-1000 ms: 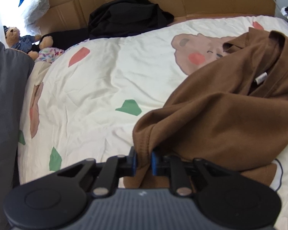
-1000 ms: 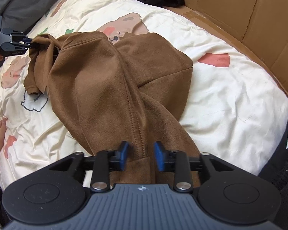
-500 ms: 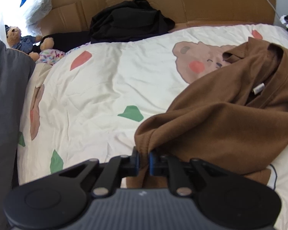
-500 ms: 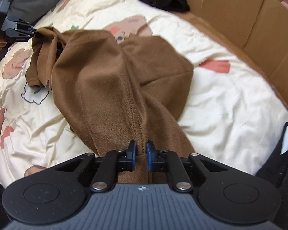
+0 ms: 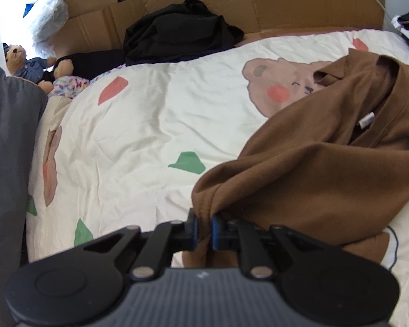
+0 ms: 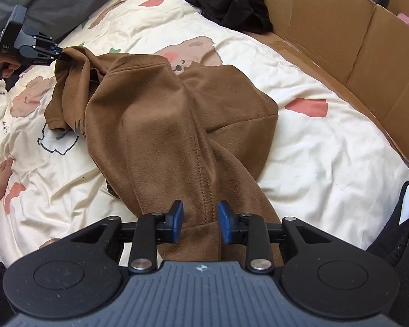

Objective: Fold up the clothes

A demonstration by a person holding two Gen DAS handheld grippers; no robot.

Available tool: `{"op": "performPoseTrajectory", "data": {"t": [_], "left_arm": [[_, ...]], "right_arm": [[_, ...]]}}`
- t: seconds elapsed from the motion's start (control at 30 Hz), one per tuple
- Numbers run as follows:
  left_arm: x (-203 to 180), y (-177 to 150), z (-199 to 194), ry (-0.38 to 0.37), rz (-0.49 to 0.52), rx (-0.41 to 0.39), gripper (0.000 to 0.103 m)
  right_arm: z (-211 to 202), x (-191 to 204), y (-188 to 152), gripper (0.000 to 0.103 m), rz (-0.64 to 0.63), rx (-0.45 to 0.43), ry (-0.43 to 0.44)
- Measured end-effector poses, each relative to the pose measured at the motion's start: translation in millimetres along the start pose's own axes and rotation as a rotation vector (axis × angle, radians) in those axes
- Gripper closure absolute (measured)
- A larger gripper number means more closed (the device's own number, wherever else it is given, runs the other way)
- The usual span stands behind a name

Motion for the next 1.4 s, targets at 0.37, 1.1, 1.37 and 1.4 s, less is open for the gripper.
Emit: {"op": "performPoseTrajectory", "data": {"t": [0.37, 1.1, 1.37, 1.4], "left_arm": [[-2.8, -0.9, 2.4, -0.019, 0.007, 0.009, 0.093], [20.7, 30.5, -34.3, -0.018, 0.135, -0.018, 0.096], [43.8, 71.4, -101.2, 0.051, 0.153, -0.128, 0.096], [45.4, 77.0, -110.2, 0.06, 0.153, -0.143, 0.096]], "right_arm": [[22.5, -11.0, 4.3, 0.068, 0.024, 0.063, 0.048], [-20.3, -2.7, 20.4, 0.096, -0.102, 0.048, -0.149], [-95.8, -19.4, 50.8, 0.096, -0.109, -0.044, -0.301], [-108.6, -19.3, 56.0, 0.096, -0.115, -0.062, -0.326]]}}
Point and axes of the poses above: each gripper's, at about its wrist camera, not at the fingertips, and z roughly the way its jaws point, x to its left, y to its top, the point moved 4 cm from there along z, roughly the way its jaws point, and after that the axes turned 3 degrees about x, right-handed, at the moved point
